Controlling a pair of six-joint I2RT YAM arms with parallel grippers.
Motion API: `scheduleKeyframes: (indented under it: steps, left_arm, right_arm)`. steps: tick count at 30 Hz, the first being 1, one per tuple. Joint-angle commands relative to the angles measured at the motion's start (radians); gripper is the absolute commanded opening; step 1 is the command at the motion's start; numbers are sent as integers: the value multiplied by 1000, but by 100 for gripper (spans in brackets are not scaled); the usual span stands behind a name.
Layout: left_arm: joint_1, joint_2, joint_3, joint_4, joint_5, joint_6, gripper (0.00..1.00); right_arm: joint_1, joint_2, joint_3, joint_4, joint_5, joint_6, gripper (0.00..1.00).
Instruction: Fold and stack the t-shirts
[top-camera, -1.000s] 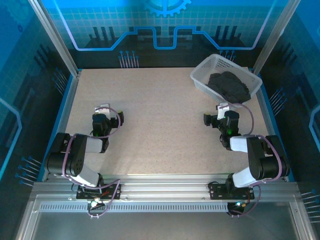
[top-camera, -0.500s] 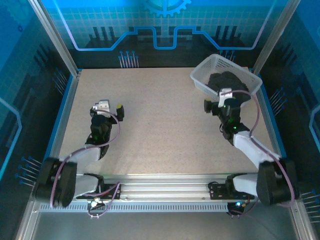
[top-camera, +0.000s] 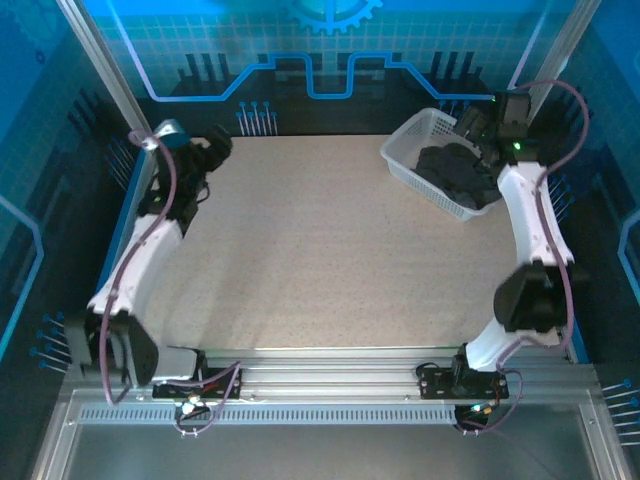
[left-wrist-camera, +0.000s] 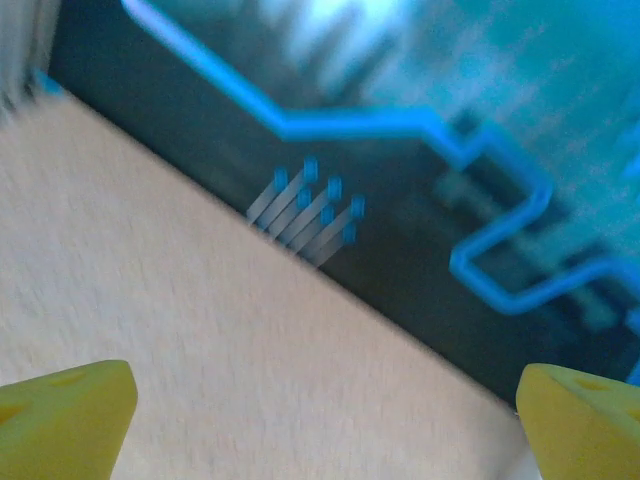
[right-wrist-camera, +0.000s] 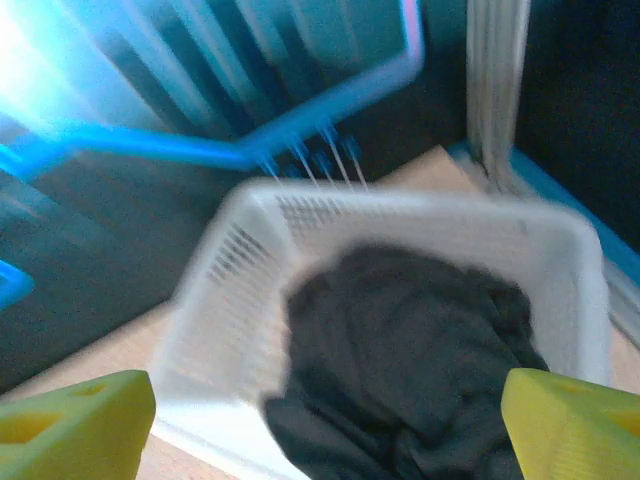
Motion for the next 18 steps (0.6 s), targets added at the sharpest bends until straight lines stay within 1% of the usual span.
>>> scheduleKeyframes:
  steps: [1,3,7,11,14,16,17,18]
  left_arm:
    - [-76,57,82,-187,244,-21,99]
    - [-119,72,97,-188,281,-19,98]
    - [-190,82,93,-194,306,-17,91]
    - [-218,70,66,-195,309,-39,86]
    - [-223,58,57,-195,307,-43,84]
    - [-223,52,55,-199,302,-43,82]
    - [-223,48,54,-201,300,-42,81]
    - [-223,44,54,-202,299,-41,80]
  right_arm:
    - [-55,183,111,-325,-3,5,92]
    - [-76,288,174,-385,-31,5,92]
    - [-77,446,266,-452,-72,-11,89]
    - [-74,529,304,-464,-127,10,83]
    - [-75,573,335,-459,-160,32,79]
    - [-79,613,368,-464,-185,42,66]
    - [-80,629,385,-463,-203,42,52]
    - [-80,634,398,-458,-216,43,34]
